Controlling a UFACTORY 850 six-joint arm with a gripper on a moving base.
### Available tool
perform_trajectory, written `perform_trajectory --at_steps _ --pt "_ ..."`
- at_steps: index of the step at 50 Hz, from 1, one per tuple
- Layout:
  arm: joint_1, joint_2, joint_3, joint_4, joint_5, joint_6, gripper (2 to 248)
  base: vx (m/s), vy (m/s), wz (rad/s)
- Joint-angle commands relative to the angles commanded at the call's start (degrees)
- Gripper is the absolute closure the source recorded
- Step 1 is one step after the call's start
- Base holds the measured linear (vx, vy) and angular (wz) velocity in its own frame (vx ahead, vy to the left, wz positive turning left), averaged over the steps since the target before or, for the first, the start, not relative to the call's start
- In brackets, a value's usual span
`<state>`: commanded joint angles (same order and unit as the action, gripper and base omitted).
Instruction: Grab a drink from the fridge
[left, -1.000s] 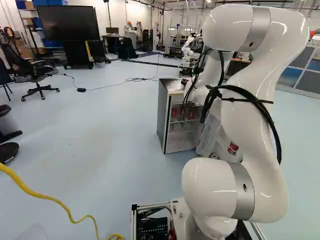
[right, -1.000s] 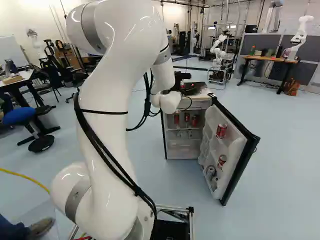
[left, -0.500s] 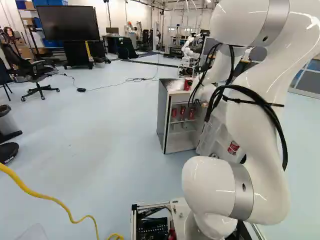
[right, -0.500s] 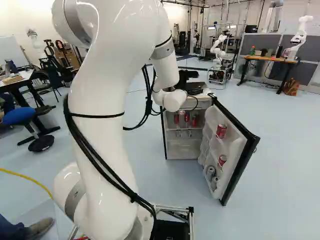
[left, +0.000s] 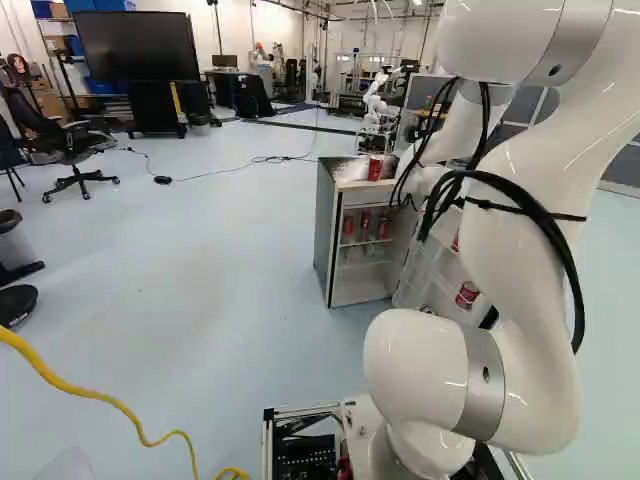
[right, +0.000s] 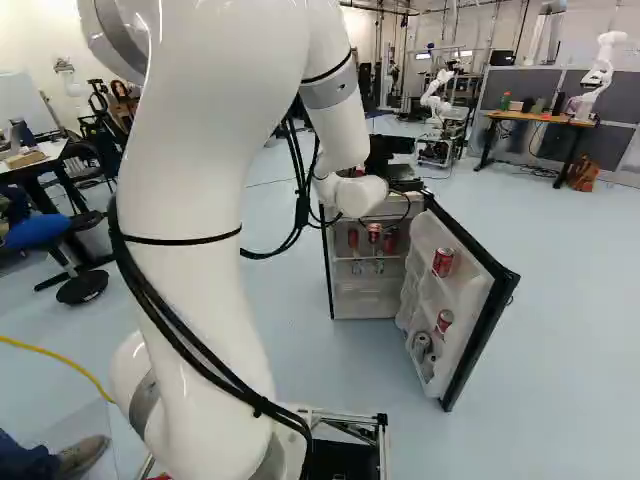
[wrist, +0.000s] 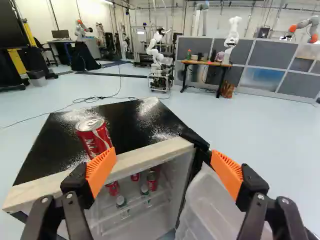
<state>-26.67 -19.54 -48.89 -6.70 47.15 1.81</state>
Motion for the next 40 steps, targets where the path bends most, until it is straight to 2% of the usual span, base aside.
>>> perform_trajectory --at_steps 40 --pt "-6.7 3.1 -1.8 0.0 -14.7 0.0 3 0.0 0.0 0.0"
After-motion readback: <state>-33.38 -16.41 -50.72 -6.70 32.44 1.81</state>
